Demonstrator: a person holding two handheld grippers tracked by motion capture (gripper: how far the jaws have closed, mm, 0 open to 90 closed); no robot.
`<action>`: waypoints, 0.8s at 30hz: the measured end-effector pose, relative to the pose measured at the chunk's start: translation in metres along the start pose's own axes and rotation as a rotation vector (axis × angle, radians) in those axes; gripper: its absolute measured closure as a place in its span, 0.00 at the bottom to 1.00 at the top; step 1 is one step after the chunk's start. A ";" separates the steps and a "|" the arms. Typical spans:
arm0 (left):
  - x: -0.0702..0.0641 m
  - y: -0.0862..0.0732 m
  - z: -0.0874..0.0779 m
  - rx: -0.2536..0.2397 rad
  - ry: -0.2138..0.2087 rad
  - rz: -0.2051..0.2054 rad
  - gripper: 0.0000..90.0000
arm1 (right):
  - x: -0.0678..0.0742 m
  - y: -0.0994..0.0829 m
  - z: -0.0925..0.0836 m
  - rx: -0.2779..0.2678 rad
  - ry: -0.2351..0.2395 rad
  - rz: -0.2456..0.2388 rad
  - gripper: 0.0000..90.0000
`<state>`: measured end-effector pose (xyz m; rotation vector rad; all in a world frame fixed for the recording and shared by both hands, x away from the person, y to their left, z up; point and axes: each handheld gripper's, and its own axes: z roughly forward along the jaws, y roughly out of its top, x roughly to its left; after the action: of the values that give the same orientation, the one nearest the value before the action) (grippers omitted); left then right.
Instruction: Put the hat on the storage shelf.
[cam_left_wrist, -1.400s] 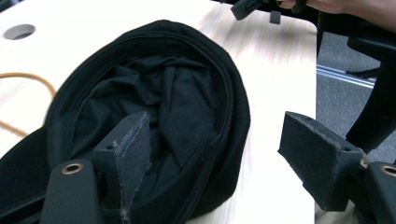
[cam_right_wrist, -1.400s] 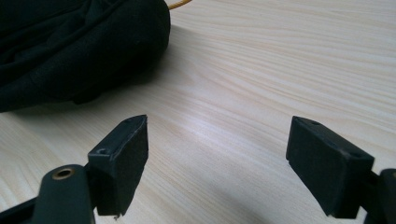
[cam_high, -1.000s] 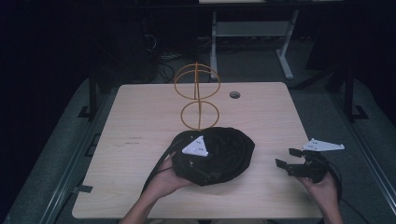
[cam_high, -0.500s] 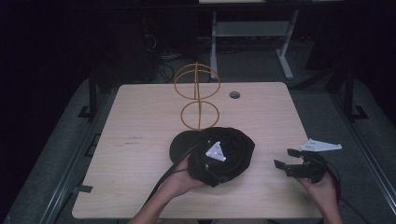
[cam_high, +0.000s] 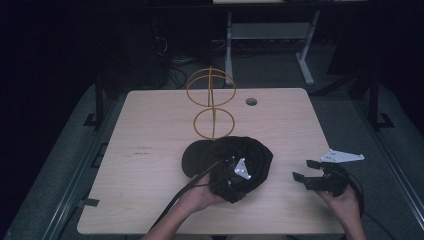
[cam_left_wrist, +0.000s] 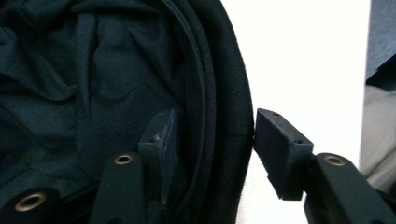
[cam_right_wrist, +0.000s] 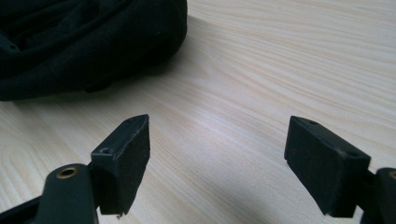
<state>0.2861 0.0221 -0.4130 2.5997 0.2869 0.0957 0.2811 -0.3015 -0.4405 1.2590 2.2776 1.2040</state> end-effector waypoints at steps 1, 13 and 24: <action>0.000 0.000 0.000 0.000 0.000 0.000 0.60 | 0.000 0.000 0.000 0.000 0.000 0.000 0.24; -0.009 0.011 0.012 0.095 0.053 0.092 0.83 | 0.002 0.001 0.001 0.003 0.008 -0.006 0.25; 0.014 0.007 -0.036 -0.183 -0.110 -0.033 0.85 | 0.010 0.006 -0.002 -0.049 0.015 -0.021 0.24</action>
<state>0.2964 0.0367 -0.3779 2.4079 0.2686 -0.0313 0.2779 -0.2934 -0.4327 1.2102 2.2521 1.2581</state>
